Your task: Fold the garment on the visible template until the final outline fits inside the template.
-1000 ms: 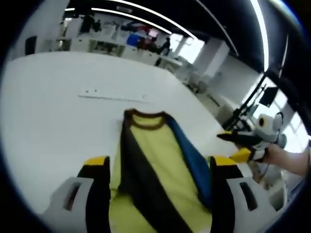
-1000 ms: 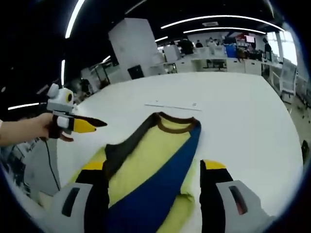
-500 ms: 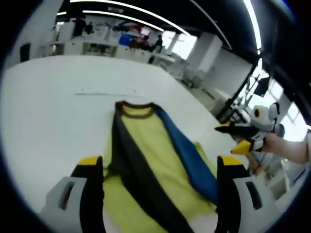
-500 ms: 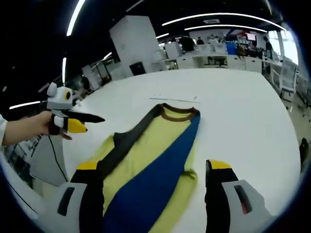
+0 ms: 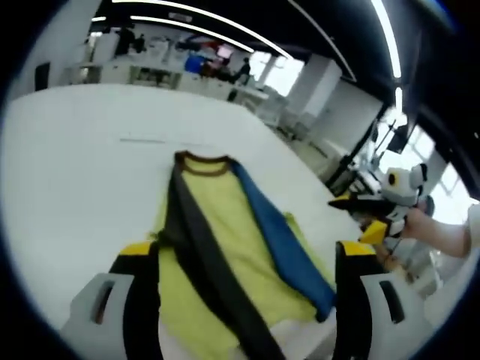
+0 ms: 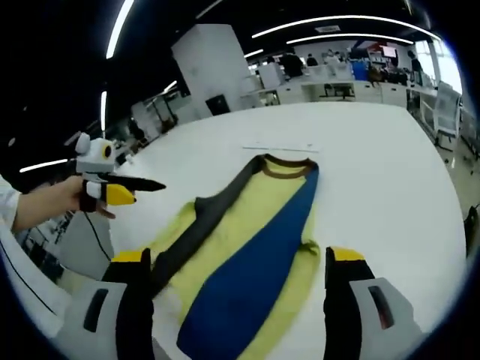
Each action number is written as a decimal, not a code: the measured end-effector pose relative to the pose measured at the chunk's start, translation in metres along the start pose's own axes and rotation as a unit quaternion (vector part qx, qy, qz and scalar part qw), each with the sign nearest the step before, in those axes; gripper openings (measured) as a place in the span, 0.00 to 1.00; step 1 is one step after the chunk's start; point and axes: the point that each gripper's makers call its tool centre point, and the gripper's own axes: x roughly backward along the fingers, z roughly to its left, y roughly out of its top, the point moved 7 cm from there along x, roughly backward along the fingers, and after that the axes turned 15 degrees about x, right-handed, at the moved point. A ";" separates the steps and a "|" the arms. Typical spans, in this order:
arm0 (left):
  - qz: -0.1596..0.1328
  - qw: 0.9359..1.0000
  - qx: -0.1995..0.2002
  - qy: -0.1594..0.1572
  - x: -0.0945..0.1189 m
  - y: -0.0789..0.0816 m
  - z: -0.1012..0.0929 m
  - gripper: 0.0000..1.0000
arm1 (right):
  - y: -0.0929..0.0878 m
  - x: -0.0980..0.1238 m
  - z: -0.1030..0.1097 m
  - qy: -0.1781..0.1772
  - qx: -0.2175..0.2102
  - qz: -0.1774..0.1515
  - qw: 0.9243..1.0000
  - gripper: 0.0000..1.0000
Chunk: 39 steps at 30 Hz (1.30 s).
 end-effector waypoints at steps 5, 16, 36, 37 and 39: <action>-0.007 1.000 0.005 -0.003 0.012 -0.010 -0.007 0.96 | -0.002 0.010 0.012 0.004 -0.006 -0.002 1.000 1.00; -0.010 1.000 0.005 0.008 0.043 -0.036 -0.015 0.99 | -0.016 0.030 0.030 -0.001 -0.017 -0.004 1.000 1.00; 0.006 1.000 -0.018 0.005 0.075 -0.065 -0.035 0.99 | -0.048 0.077 0.051 -0.037 -0.044 0.004 0.998 1.00; 0.009 1.000 -0.020 0.005 0.075 -0.066 -0.034 0.99 | -0.050 0.078 0.052 -0.038 -0.048 0.005 0.998 1.00; 0.015 1.000 -0.021 0.007 0.075 -0.068 -0.032 0.99 | -0.054 0.078 0.055 -0.040 -0.053 0.008 0.998 0.98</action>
